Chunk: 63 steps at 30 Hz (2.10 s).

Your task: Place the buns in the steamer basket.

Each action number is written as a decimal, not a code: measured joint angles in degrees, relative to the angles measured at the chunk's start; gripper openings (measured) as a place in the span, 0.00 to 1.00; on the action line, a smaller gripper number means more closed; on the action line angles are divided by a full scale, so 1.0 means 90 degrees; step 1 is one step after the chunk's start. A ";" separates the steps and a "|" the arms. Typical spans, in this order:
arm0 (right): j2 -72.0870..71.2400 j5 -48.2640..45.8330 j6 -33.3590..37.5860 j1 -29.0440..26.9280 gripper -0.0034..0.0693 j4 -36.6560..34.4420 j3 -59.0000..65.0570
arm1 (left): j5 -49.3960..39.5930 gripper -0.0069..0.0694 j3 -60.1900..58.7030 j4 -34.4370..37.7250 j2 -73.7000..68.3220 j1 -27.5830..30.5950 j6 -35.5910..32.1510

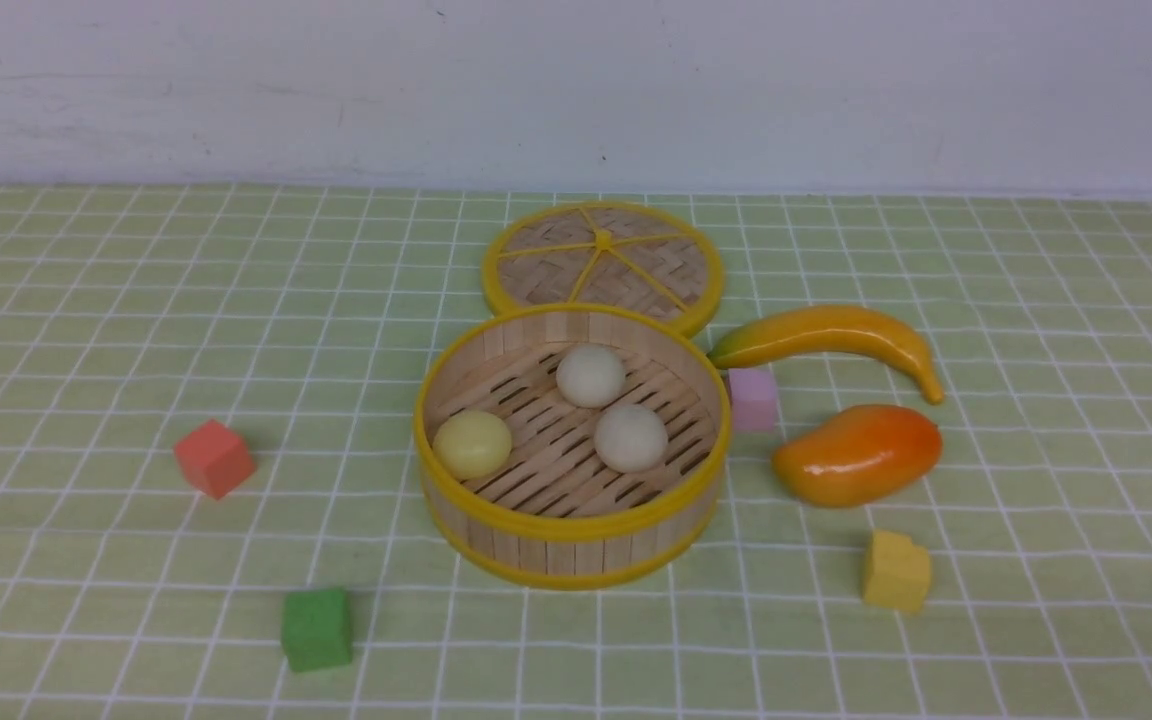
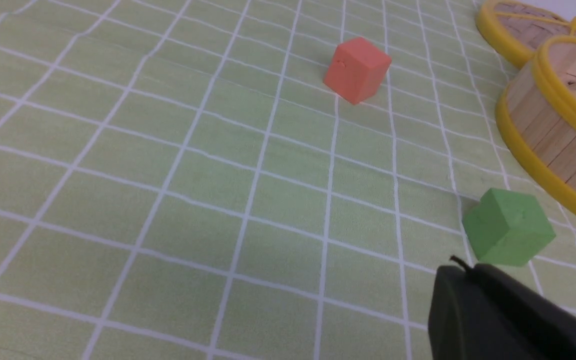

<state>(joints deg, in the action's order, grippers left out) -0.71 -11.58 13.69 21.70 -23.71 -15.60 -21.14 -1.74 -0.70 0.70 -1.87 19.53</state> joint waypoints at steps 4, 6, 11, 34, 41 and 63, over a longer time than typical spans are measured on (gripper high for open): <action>0.0000 0.0000 0.0000 0.0000 0.10 0.0000 0.0000 | 0.0000 0.10 0.0000 0.0006 0.0000 0.0000 0.0000; 0.0000 0.0000 0.0000 0.0000 0.10 0.0000 0.0000 | 0.0000 0.10 0.0000 0.0006 0.0000 0.0000 0.0000; 0.0000 0.0000 0.0000 0.0000 0.11 0.0000 0.0000 | 0.0000 0.10 0.0000 0.0006 0.0000 0.0000 0.0000; 0.0000 0.0000 0.0000 0.0000 0.16 0.0000 0.0000 | -0.0018 0.13 0.0000 0.0000 0.0000 0.0000 0.0000; 0.0000 -0.0005 0.0000 0.0000 0.17 -0.0006 0.0000 | -0.0018 0.14 0.0000 0.0000 0.0000 0.0000 0.0000; 0.0000 0.0294 0.0000 -0.2980 0.21 0.0000 0.0469 | -0.0022 0.14 0.0000 0.0000 0.0000 0.0000 0.0000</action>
<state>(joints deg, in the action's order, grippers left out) -0.71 -8.93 13.69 -5.12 -23.71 -11.38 -21.33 -1.74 -0.70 0.70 -1.87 19.53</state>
